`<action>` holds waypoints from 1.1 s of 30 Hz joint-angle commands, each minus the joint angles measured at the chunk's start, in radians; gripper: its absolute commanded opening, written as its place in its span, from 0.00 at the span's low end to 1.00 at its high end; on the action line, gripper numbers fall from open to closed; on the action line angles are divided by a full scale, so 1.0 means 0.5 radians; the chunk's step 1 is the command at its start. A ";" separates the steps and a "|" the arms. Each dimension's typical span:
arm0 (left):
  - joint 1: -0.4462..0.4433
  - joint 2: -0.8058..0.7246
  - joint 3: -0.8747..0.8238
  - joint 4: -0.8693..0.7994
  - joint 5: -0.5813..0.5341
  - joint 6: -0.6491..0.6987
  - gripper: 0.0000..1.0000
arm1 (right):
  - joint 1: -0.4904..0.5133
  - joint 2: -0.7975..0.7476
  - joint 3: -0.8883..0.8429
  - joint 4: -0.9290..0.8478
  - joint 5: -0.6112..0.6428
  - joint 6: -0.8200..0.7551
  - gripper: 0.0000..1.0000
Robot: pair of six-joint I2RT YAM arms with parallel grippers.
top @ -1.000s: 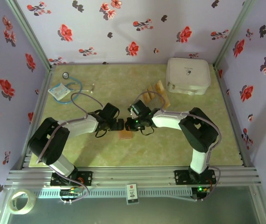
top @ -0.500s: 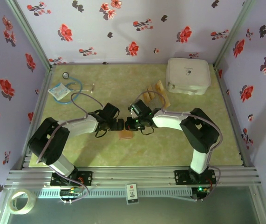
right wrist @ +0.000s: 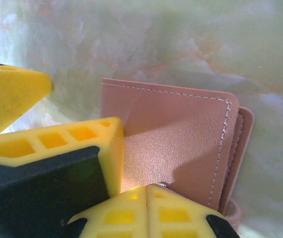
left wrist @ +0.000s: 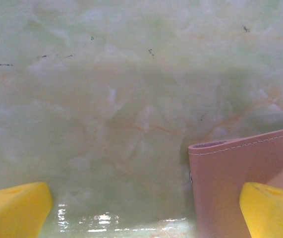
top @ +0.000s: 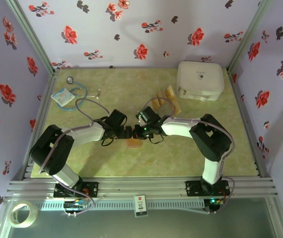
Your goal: Put the credit cards into the card holder
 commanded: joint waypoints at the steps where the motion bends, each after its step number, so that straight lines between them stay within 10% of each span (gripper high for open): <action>1: 0.005 0.076 -0.079 -0.112 -0.065 -0.022 1.00 | -0.008 0.072 -0.039 0.033 0.011 0.045 0.00; 33: 0.101 -0.132 0.140 -0.384 -0.132 0.031 1.00 | -0.075 0.198 -0.174 -0.127 0.097 0.152 0.00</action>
